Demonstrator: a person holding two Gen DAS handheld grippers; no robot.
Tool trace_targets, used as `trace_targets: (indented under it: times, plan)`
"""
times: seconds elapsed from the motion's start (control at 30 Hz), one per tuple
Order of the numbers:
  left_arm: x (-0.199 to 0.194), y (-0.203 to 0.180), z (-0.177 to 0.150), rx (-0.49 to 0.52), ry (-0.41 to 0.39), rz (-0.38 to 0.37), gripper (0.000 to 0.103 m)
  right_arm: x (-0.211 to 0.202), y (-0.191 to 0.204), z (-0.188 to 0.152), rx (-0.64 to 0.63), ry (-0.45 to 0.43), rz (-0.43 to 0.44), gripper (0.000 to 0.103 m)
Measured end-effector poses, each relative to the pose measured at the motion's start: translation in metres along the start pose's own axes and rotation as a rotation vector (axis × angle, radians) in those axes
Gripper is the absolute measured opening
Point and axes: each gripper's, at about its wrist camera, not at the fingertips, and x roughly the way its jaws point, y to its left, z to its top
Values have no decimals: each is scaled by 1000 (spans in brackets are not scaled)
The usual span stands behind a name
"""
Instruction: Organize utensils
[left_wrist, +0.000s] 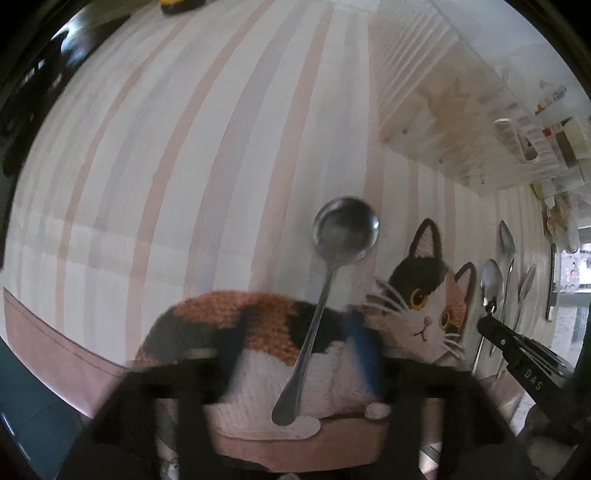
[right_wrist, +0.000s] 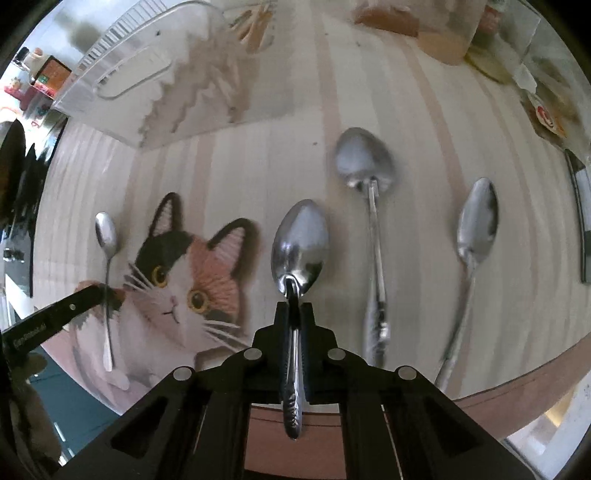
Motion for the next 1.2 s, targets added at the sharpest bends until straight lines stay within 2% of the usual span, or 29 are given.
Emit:
trace_targets:
  times: [0.1,0.27,0.37,0.43,0.5,0.53,0.83,0.87,0.9,1.07,1.2]
  plan:
    - [-1,-13,6,75,-38,65,70,1,7,-1,15,-8,-11,6]
    - [14,-36,18,174,-38,159,70,1,5,-1,27,-21,-36,6]
    - [18,-39,24,182,-49,167,68,1,3,-1,39,-25,-45,6]
    - [18,-38,27,185,-65,158,62,-5,-16,3,43,-25,-45,6]
    - [16,-45,25,199,-83,155,43,-5,-12,2,46,-26,-51,6]
    - [17,-49,24,210,-88,156,37,-4,-10,1,46,-27,-57,6]
    - [18,-65,25,215,-83,168,35,0,3,4,53,-30,-70,6]
    - [17,-67,23,217,-85,168,32,0,3,4,54,-31,-69,6]
    - [15,-66,21,217,-87,166,0,0,2,3,54,-32,-68,6]
    - [5,-63,15,221,-92,159,0,-8,-2,5,59,-41,-48,2]
    - [-6,-43,10,172,-80,114,0,-13,-9,9,70,-47,-37,2]
